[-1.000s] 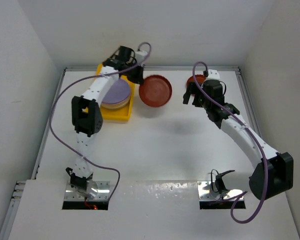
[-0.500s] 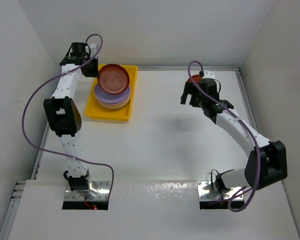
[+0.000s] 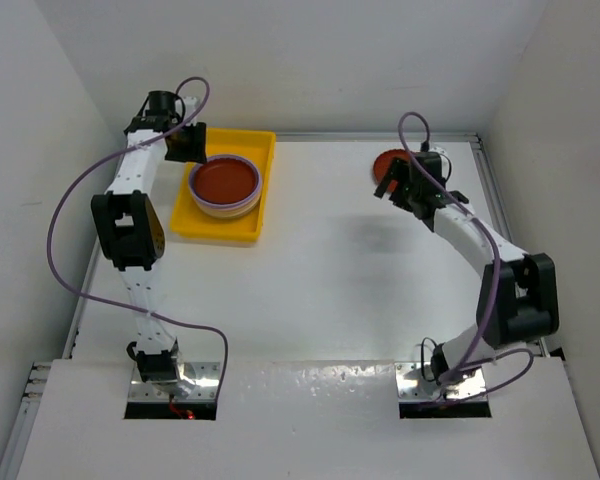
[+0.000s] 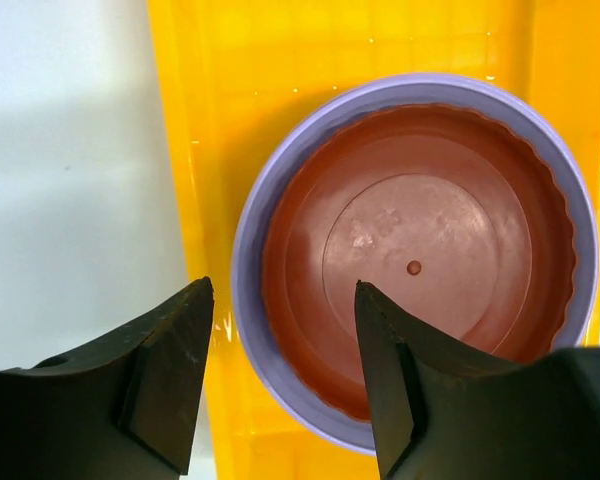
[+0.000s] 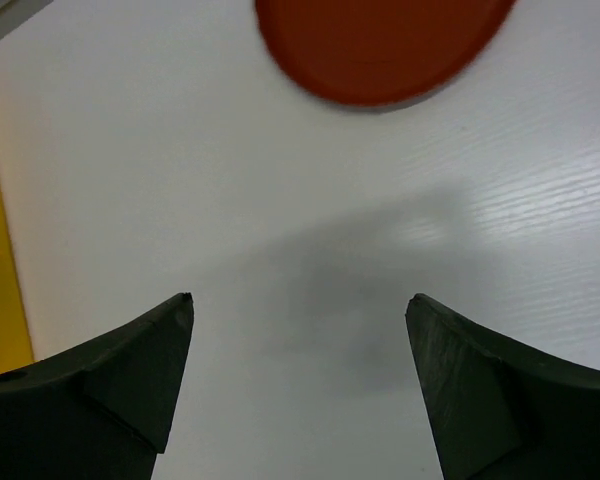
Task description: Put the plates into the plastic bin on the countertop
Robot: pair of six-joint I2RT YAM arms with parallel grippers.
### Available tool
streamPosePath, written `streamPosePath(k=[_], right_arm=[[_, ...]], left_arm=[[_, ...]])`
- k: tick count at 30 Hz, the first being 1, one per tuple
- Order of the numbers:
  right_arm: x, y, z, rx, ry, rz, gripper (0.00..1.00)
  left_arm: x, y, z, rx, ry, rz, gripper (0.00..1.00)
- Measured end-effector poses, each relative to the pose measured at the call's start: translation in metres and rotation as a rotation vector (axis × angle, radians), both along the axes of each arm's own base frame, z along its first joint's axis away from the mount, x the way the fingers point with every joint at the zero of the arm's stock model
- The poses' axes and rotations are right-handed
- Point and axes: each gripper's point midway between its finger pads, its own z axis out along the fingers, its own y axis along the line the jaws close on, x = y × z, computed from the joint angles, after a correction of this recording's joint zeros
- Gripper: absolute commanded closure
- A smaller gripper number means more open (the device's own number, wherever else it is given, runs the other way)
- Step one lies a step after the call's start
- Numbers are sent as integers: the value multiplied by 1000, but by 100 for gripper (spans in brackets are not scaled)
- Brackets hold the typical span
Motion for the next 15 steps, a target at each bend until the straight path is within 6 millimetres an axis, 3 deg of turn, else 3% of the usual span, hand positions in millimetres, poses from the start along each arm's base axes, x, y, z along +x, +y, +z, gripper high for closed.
streamPosePath(k=[1, 2, 4, 7, 11, 15], right_arm=[[5, -8, -7, 24, 14, -38, 20], [10, -17, -17, 48, 34, -84, 33], [30, -40, -37, 99, 70, -195, 45], [62, -74, -64, 146, 106, -357, 46], [100, -109, -88, 149, 136, -515, 39], [124, -127, -111, 131, 176, -599, 39]], left_arm=[[0, 1, 2, 5, -3, -2, 37], [1, 1, 5, 9, -11, -3, 37], [0, 2, 15, 17, -31, -4, 36], [-2, 2, 38, 29, -74, -14, 36], [-11, 4, 75, 51, -145, -22, 36], [-23, 5, 101, 69, -192, -26, 36]])
